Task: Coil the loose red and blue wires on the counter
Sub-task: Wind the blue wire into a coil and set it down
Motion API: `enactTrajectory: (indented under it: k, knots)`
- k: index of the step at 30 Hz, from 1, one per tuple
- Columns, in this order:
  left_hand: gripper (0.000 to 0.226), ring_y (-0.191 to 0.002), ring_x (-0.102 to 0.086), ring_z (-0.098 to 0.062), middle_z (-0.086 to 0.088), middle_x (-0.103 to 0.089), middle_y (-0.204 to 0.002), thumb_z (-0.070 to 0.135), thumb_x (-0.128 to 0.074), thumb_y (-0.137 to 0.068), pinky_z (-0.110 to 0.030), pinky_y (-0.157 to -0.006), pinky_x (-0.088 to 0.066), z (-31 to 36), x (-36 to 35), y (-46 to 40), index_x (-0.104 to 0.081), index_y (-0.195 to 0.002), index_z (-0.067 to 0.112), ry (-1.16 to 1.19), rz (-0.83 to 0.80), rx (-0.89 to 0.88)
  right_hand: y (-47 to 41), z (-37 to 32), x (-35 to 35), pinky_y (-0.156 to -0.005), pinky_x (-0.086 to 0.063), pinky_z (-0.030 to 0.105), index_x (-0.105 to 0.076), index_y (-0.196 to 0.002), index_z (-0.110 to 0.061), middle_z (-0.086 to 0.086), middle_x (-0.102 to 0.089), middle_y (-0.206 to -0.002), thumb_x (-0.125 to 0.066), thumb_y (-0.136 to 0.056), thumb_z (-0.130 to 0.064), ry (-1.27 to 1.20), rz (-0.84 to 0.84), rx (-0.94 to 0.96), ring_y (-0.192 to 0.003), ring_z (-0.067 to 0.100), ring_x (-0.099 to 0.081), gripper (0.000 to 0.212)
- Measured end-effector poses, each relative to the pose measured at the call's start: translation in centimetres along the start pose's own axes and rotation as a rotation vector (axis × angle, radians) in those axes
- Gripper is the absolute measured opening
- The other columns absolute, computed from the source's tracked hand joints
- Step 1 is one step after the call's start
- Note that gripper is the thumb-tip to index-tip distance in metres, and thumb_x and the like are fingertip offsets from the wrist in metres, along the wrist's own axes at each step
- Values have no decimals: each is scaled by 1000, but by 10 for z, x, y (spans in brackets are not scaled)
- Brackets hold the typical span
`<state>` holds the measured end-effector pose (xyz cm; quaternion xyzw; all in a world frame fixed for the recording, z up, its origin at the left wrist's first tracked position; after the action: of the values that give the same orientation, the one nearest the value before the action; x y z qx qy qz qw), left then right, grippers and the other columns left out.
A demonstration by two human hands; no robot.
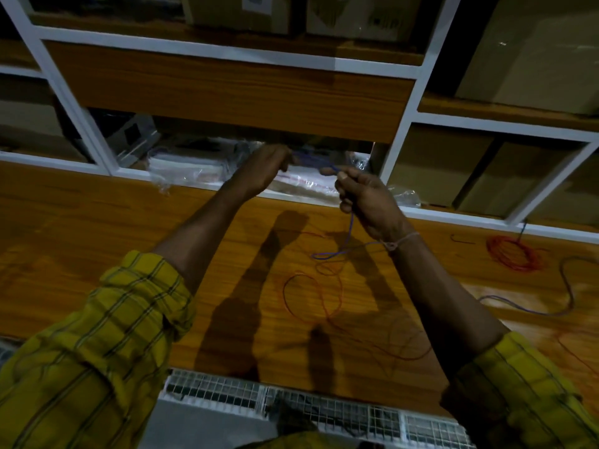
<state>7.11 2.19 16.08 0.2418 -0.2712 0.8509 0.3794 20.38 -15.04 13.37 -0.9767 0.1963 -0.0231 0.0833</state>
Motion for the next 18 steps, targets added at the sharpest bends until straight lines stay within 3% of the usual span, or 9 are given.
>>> enactTrajectory:
  k: [1,3,7,9,11,14,18]
  knots:
    - [41,-86,-56,10,-1,-65,-99,29,-37,-111,-22,-84,-49,-2,-3,2,-71,-107,7,15,-23,-1,-4,-2,9,-53,-25,28,-69,-126,-12,0,-36,-73,-44,-110,-18,-7,45,2,-57,11,-28,31]
    - [41,-93,-60,6,3,-66,-98,38,-43,-110,-20,-85,-46,-3,-10,5,-73,-98,12,22,-45,-61,-9,-5,28,-50,-18,29,-69,-124,-9,-2,-34,-69,-45,-109,-19,21,166,9,-56,12,-23,30]
    - [41,-95,-61,-15,1,-61,-90,42,-50,-107,-31,-90,-46,-10,-19,3,-67,-87,10,28,-43,-123,-9,-18,59,-48,-30,20,-74,-101,1,-15,-42,-50,-56,-106,-25,225,407,67,-46,1,-35,32]
    - [41,-80,-61,-21,-6,-58,-80,41,-48,-108,-31,-78,-51,-14,-21,1,-58,-88,6,245,-73,-44,-7,-23,68,-52,-34,20,-73,-85,-1,-14,-49,-51,-64,-102,-26,308,442,78,-47,-2,-42,31]
    - [32,-60,-45,-19,-7,-41,-69,37,-47,-109,-26,-55,-44,-20,-21,-1,-52,-89,12,443,-101,51,-6,-22,79,-50,-33,20,-69,-76,-8,-14,-49,-51,-70,-98,-27,326,442,32,-45,-1,-40,29]
    - [31,-42,-26,-8,7,-30,-55,28,-50,-107,-18,-37,-21,-53,-6,-9,-50,-77,22,793,55,309,-2,-16,93,-42,-26,19,-69,-78,-2,-16,-42,-46,-70,-98,-31,324,372,-48,-40,3,-30,35]
    - [45,-29,-25,-6,7,-30,-41,12,-36,-107,-18,-30,-15,-87,14,-6,-43,-63,19,1483,290,582,8,7,118,-48,-31,26,-67,-76,-9,-7,-43,-55,-67,-100,-26,278,298,-104,-48,12,-34,30]
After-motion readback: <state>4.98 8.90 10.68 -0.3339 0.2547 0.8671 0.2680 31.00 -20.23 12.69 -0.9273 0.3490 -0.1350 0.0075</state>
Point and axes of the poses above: each hand's wrist, its own y-axis away from the middle knuckle, its own x-axis out of the back of the hand, z = x × y, the point moved 7 cm from there along -y, towards the middle knuckle
